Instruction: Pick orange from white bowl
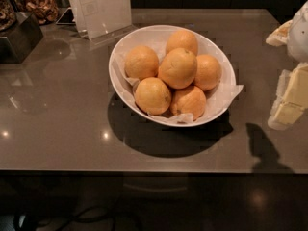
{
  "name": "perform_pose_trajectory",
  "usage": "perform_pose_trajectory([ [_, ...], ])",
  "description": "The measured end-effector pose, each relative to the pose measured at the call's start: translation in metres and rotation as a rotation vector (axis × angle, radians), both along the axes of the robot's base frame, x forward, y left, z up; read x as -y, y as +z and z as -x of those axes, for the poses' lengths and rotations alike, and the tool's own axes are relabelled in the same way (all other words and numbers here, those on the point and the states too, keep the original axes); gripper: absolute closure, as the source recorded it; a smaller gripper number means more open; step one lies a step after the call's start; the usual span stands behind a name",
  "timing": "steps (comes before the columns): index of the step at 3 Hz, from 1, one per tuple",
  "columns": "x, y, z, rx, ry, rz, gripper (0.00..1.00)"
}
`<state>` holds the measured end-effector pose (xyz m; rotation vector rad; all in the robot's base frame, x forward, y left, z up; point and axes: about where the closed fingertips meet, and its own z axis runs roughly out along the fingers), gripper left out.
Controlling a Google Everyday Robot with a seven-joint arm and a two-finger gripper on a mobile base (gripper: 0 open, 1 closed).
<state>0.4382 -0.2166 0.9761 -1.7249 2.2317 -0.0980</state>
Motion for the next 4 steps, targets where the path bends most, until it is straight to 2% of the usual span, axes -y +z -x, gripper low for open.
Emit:
perform_pose_trajectory([
  [1, -0.004, 0.003, -0.003, 0.012, 0.009, -0.01, 0.0],
  [2, -0.023, 0.004, -0.02, 0.014, 0.049, -0.083, 0.0],
  [3, -0.057, 0.005, -0.041, 0.002, 0.137, -0.157, 0.0],
  [4, -0.089, 0.002, -0.057, -0.032, 0.215, -0.22, 0.0],
])
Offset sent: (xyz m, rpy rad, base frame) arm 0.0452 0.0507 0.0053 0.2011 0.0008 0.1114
